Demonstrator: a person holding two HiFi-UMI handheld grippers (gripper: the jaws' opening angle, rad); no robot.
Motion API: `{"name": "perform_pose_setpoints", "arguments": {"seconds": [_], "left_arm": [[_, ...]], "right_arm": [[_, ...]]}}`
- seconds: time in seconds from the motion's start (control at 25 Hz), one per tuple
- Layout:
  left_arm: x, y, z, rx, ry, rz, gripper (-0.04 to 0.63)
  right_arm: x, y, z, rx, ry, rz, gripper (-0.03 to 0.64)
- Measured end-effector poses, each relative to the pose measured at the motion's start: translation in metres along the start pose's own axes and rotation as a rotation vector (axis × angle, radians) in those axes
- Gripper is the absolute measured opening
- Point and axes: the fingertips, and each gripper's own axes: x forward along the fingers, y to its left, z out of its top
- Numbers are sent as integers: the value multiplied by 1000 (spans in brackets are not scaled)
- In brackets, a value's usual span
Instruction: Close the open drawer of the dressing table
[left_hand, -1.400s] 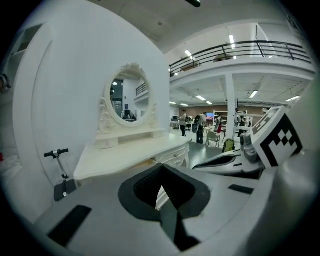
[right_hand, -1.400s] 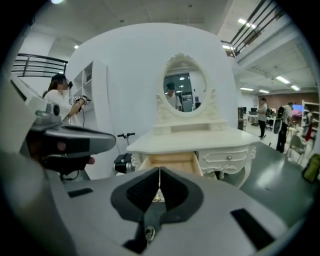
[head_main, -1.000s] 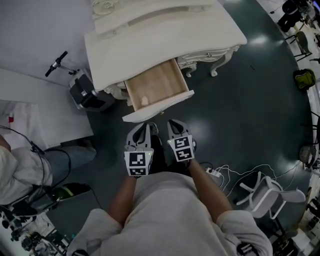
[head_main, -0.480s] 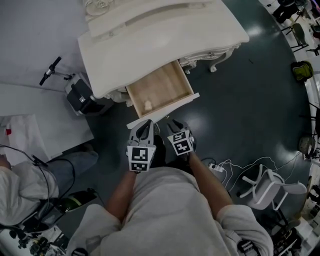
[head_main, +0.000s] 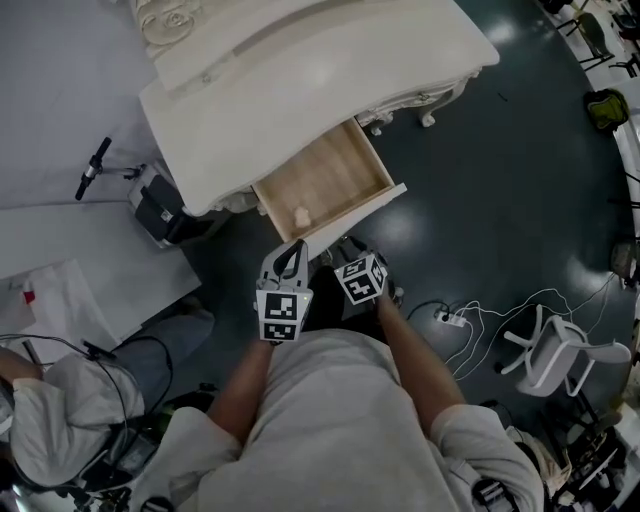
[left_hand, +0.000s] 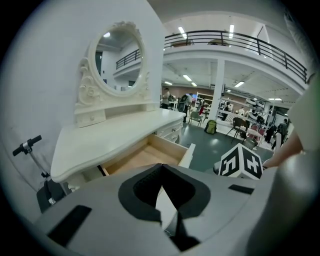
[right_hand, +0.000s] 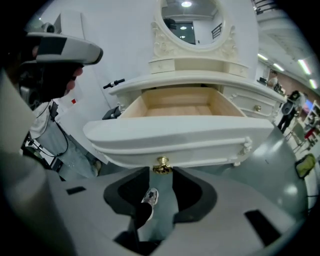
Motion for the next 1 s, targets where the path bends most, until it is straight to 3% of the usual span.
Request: {"name": "perform_pose_setpoints", "arguments": {"seconds": [0.32,1.0], "left_arm": [[6,2,-8,1,28,-26,8],[5,15,-10,-37,19,2,8]], "right_arm": [[12,-6,2,-36,11,-47,138],[18,-6,7,20,-16,11,133]]}}
